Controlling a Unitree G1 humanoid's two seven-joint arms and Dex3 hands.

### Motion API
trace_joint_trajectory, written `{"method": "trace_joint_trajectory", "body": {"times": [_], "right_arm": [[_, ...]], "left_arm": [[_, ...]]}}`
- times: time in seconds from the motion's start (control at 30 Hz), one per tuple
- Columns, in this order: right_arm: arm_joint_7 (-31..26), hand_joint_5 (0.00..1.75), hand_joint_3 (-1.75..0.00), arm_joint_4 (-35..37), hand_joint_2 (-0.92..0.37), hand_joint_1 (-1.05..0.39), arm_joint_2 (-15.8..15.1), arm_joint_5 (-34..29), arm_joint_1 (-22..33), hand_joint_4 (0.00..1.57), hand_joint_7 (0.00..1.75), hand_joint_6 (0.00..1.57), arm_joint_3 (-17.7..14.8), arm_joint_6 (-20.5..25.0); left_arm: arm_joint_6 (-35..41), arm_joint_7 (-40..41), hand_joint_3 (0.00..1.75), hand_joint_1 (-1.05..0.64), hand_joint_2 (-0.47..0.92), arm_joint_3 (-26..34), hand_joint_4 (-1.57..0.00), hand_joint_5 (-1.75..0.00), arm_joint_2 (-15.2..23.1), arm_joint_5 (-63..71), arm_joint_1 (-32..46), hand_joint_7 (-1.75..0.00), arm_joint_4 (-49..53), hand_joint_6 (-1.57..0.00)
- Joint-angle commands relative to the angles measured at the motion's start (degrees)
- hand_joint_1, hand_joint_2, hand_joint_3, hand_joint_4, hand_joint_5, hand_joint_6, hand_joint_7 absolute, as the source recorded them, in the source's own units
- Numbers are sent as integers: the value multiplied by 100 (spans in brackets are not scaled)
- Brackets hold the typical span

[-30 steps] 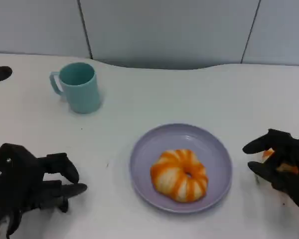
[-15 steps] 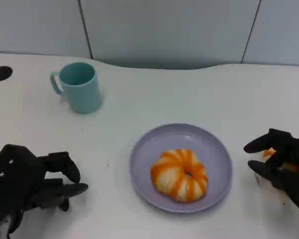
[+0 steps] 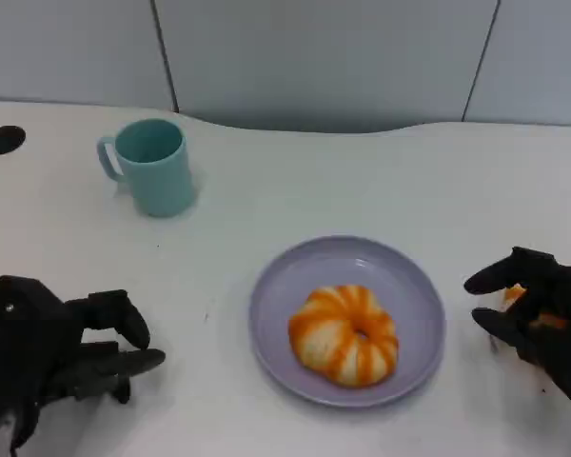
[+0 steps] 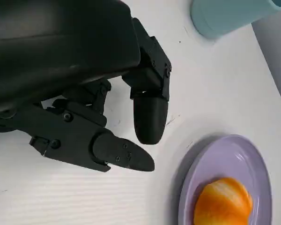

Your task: Grasp the bread from the table and place it into the plate.

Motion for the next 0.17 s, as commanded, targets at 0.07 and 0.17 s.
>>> {"method": "trace_joint_trajectory", "body": {"times": [0.07, 0.17], "right_arm": [[101, 131, -23, -138, -92, -31, -99, 105, 110, 67, 92, 68, -43, 9], [126, 130, -23, -277, -92, -31, -79, 121, 149, 66, 92, 68, -74, 195]], "left_arm": [[-30, 76, 6, -41, 86, 65, -76, -175, 18, 0, 100, -175, -40, -57], [-68, 56, 6, -40, 86, 84, -76, -175, -8, -39, 94, -175, -37, -57]]}}
